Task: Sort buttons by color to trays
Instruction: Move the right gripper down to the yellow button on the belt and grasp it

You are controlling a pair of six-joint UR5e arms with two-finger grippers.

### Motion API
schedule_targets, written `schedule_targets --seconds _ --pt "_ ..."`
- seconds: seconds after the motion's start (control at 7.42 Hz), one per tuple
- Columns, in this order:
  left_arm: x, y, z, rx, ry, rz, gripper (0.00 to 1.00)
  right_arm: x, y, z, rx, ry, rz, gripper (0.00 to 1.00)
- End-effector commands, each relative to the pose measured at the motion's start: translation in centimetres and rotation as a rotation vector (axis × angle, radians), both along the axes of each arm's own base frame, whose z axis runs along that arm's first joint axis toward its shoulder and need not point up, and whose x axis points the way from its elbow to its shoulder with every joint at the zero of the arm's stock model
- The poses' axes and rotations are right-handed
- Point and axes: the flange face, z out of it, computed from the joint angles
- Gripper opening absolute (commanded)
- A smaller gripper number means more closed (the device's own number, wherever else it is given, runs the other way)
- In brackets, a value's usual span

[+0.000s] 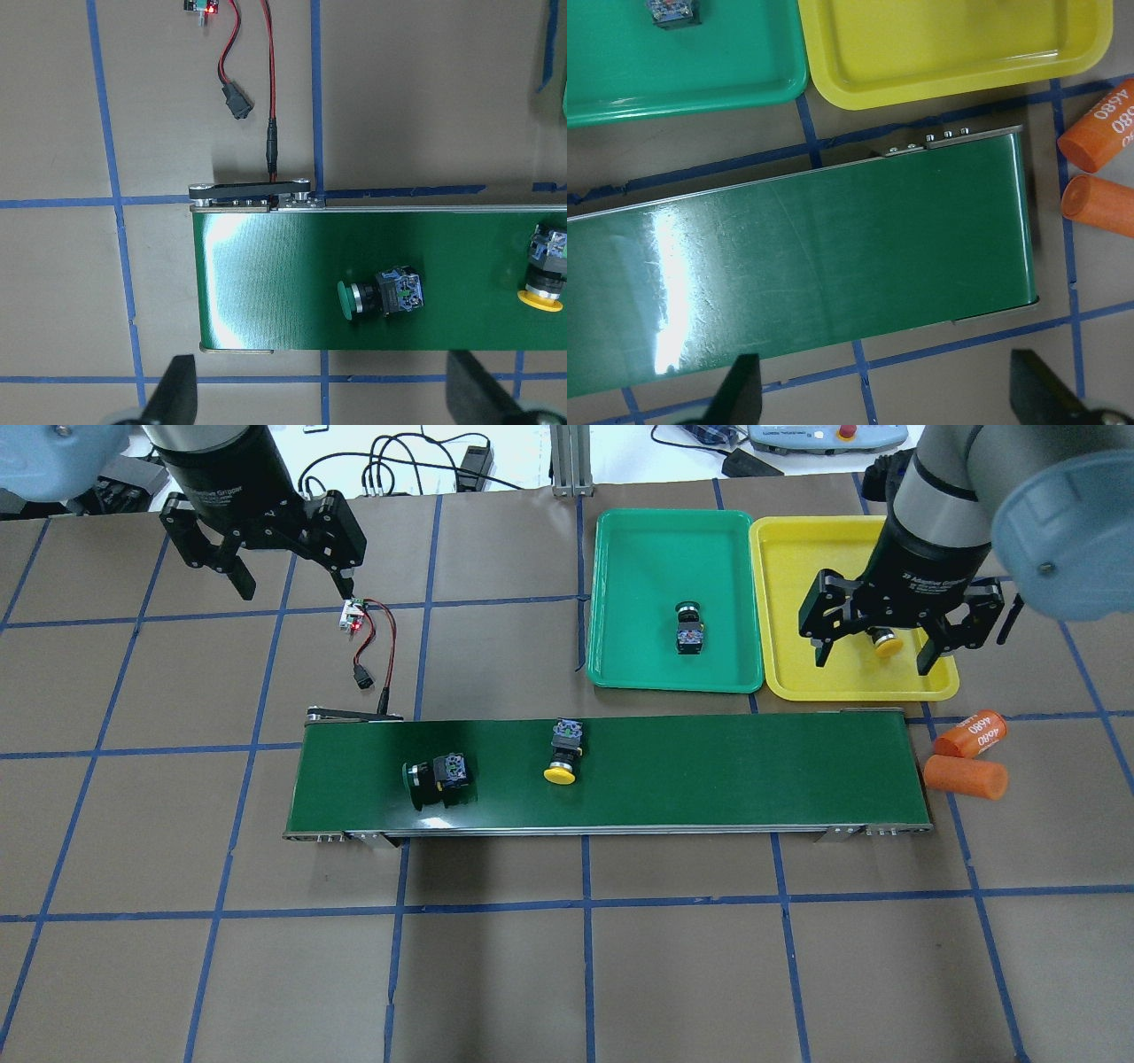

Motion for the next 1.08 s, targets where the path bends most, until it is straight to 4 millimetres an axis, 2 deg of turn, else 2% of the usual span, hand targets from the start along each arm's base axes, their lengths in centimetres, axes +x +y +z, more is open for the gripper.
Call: schedule_targets --seconds 0.0,0.27,0.4,0.54,0.67,0.94 --pt "0.5 -0.2 0.0 -0.001 0.008 0.013 1.00 3.6 0.2 -2.1 -0.019 0.005 0.004 1.00" --pt "0.7 -0.3 0.2 -0.012 0.008 0.016 1.00 5.4 0.0 -4.1 0.000 0.004 0.020 1.00" --pt "0.6 -0.4 0.1 -0.012 0.008 0.015 1.00 6.8 -0.9 -6.2 0.009 -0.046 0.020 1.00" --pt "0.7 -0.7 -0.1 -0.013 0.008 0.016 1.00 8.3 -0.8 -6.7 0.003 -0.051 -0.051 1.00" --pt "0.6 -0.6 0.2 -0.021 0.008 0.015 1.00 10.5 -0.6 -7.2 -0.025 -0.054 -0.037 1.00" --pt "0.6 -0.6 0.2 -0.023 0.008 0.015 1.00 12.8 -0.5 -9.3 -0.042 -0.056 -0.024 1.00"
